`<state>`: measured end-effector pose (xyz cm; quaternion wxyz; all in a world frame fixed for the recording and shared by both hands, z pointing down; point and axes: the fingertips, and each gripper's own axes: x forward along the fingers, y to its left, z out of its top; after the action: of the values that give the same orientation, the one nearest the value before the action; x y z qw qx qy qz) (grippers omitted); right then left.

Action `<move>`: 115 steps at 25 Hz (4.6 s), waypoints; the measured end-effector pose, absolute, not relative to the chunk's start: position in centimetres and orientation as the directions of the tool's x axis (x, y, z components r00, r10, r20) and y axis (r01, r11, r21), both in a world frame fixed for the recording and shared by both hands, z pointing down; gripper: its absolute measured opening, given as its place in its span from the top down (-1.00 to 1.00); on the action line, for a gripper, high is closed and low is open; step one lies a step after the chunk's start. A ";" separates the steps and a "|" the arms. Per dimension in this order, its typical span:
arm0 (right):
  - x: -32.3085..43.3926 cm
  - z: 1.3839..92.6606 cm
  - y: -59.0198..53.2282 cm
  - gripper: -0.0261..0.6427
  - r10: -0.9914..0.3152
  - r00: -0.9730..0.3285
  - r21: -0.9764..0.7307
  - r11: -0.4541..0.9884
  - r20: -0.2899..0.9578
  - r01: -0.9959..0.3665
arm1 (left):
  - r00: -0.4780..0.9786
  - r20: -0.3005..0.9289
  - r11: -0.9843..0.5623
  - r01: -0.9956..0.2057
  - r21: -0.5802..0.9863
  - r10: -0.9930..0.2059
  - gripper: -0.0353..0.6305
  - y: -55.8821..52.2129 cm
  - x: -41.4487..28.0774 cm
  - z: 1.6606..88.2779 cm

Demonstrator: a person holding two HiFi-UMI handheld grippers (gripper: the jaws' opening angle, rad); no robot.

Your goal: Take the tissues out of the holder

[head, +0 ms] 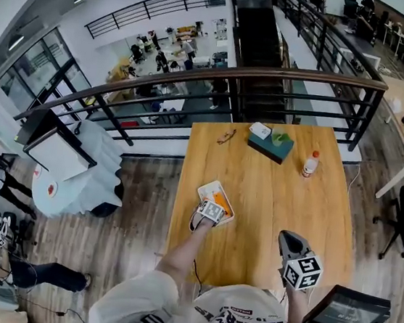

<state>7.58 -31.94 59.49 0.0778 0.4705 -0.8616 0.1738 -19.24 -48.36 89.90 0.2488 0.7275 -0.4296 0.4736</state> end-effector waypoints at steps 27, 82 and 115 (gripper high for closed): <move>8.7 59.3 -32.0 0.89 -0.803 -0.519 -0.219 0.471 0.294 -0.854 | 0.139 0.913 -0.580 -0.806 -0.121 -0.385 0.88 -48.8 -18.3 89.8; 7.3 59.5 -32.8 0.89 -0.777 -0.558 -0.227 0.511 0.291 -0.829 | 0.415 0.449 -0.604 -0.642 -0.471 -0.791 0.88 -50.9 -10.3 50.1; 9.3 60.2 -32.8 0.89 -0.801 -0.516 -0.232 0.463 0.303 -0.856 | 0.485 0.448 -0.658 -0.603 -0.451 -0.751 0.88 -51.3 -2.5 57.4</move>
<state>9.33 -32.75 60.24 0.0755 0.4863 -0.8519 0.1793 -2.46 -51.32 57.42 -0.1171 0.8536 -0.3965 0.3169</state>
